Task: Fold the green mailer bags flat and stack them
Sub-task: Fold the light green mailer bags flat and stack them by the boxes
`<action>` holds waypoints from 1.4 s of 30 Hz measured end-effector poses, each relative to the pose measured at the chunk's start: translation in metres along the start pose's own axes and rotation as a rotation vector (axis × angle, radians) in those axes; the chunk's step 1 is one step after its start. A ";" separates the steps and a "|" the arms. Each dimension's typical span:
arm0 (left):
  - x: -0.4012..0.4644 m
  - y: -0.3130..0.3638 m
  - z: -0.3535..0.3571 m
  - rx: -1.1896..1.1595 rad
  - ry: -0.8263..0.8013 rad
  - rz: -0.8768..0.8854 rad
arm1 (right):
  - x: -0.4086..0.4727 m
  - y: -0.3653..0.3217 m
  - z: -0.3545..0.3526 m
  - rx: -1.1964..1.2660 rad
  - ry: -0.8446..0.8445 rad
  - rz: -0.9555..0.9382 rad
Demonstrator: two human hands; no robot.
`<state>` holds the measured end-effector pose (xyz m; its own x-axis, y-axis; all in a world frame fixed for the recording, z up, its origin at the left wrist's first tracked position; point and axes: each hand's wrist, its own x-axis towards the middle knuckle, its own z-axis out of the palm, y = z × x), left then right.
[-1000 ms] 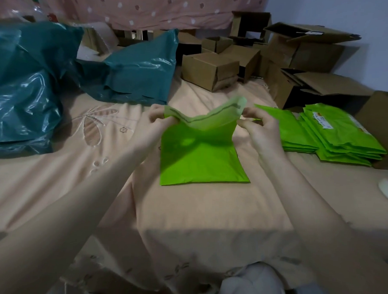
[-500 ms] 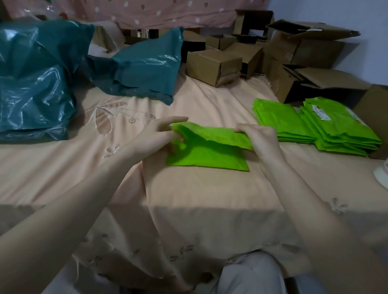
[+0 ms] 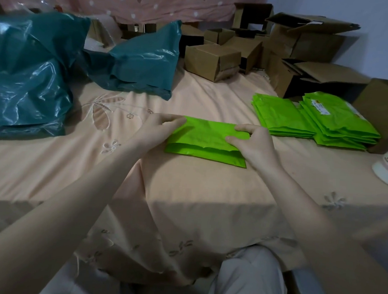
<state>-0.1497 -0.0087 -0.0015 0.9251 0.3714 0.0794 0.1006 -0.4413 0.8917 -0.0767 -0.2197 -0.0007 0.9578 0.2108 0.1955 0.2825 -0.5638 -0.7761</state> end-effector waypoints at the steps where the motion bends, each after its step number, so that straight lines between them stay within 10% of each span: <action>1: -0.004 0.003 0.001 0.020 0.013 -0.008 | -0.002 0.001 0.002 -0.059 0.003 -0.002; 32: -0.011 -0.016 0.013 0.655 0.077 0.201 | -0.027 0.010 0.009 -0.371 0.099 -0.206; 42: -0.005 0.017 0.032 0.522 -0.077 0.399 | -0.018 -0.029 0.024 -0.575 -0.067 -0.450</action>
<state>-0.1412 -0.0438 -0.0010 0.9497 0.0461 0.3099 -0.1093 -0.8781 0.4658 -0.1037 -0.1876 0.0038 0.7424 0.5587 0.3697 0.6487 -0.7372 -0.1887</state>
